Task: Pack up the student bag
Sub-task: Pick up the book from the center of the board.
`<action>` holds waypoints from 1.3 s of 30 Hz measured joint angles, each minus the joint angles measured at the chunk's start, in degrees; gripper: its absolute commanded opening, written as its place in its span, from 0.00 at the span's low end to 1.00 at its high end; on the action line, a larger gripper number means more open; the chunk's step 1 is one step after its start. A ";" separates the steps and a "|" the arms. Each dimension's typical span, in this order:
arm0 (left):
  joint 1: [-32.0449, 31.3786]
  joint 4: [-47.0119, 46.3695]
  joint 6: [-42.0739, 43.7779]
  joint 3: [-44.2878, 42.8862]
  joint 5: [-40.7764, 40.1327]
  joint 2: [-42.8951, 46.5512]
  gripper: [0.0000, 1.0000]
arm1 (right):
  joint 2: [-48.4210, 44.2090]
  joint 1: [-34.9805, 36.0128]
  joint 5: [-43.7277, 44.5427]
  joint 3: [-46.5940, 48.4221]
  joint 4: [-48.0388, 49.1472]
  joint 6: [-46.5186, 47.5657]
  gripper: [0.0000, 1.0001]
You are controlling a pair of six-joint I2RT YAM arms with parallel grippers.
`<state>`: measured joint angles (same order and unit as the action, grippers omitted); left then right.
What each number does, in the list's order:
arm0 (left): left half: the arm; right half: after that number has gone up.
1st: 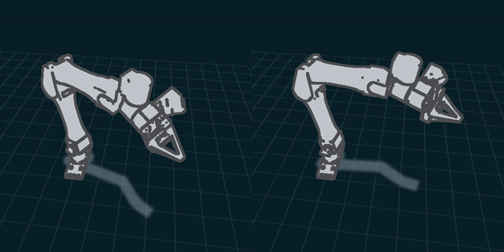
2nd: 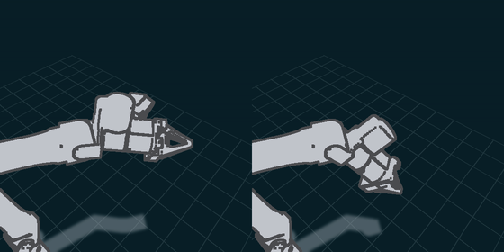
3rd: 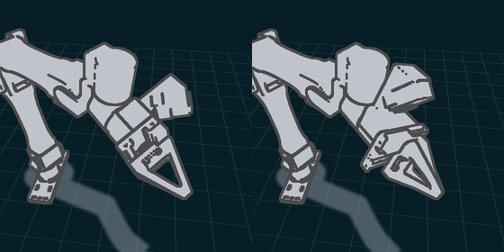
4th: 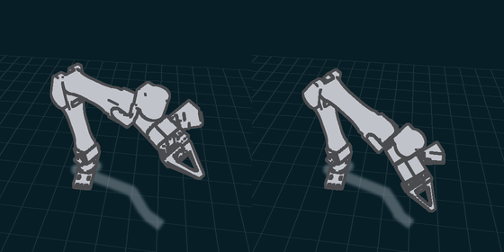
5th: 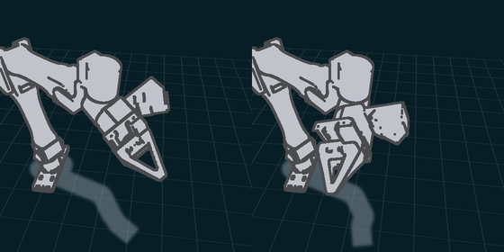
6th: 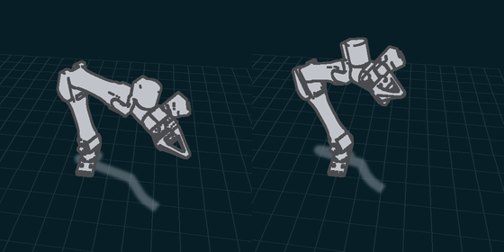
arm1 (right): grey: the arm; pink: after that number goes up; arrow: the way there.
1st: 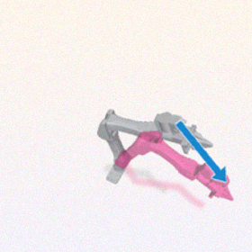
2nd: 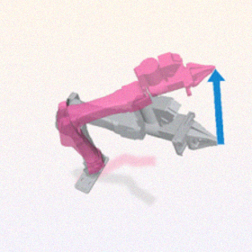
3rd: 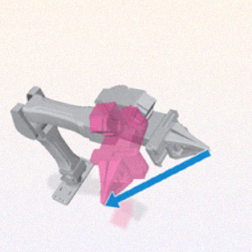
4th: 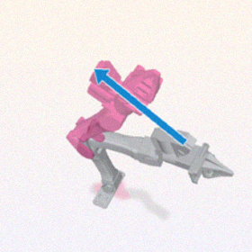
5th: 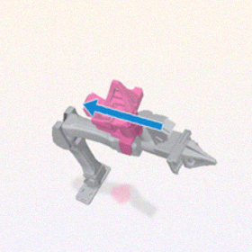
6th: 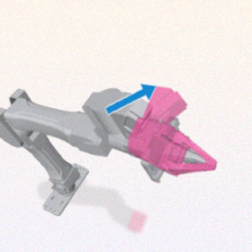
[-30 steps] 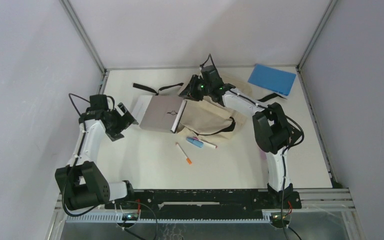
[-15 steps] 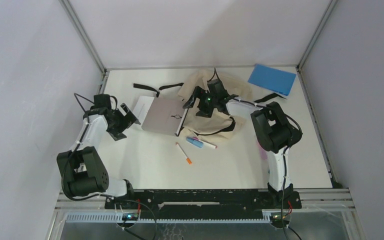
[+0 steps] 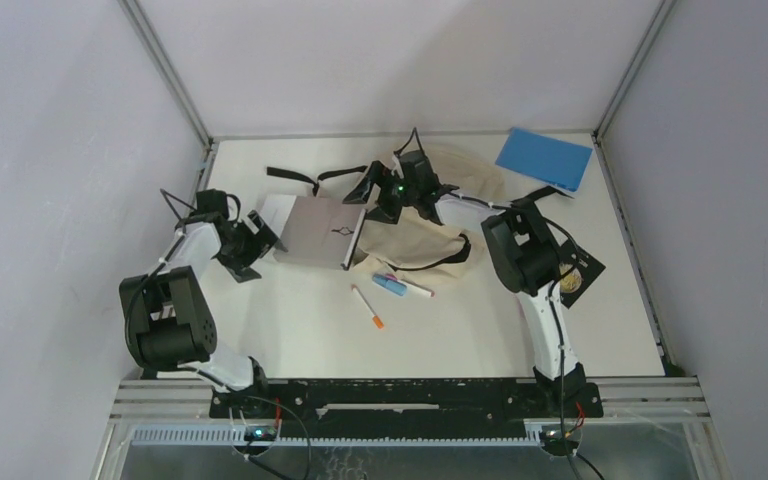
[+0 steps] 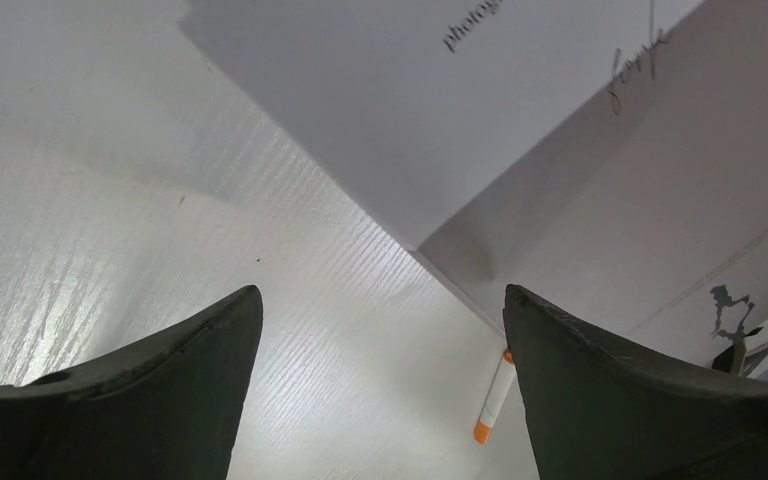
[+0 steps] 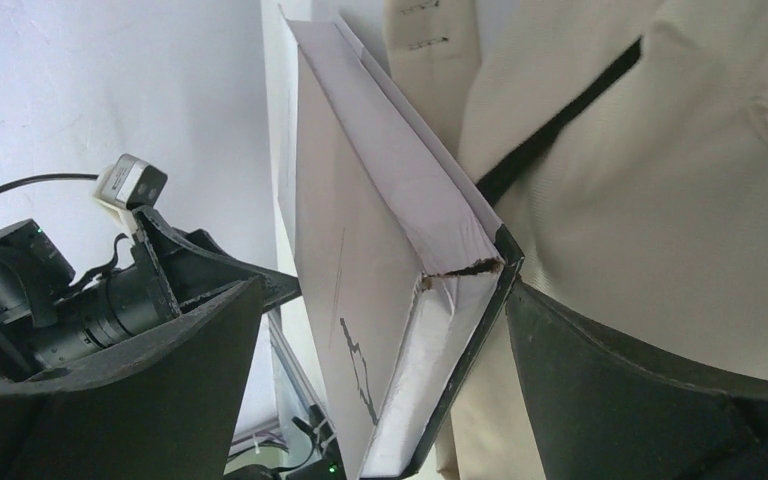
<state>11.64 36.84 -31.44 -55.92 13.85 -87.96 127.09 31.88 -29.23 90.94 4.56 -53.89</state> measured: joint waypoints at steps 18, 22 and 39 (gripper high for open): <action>0.00 -0.61 -0.04 0.00 1.44 -0.31 0.93 | 9.35 2.64 -3.06 6.95 3.93 -3.78 0.77; 0.00 -0.83 -0.02 0.00 1.68 -1.03 0.93 | 9.44 2.67 -3.48 6.95 5.25 -4.57 0.46; -3.85 -2.67 1.97 0.20 -0.31 10.75 0.96 | -0.98 0.81 -4.24 -1.97 5.68 -6.71 0.05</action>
<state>7.79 34.17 -29.47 -55.72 13.54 -77.21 126.10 32.69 -33.47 88.97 10.24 -60.60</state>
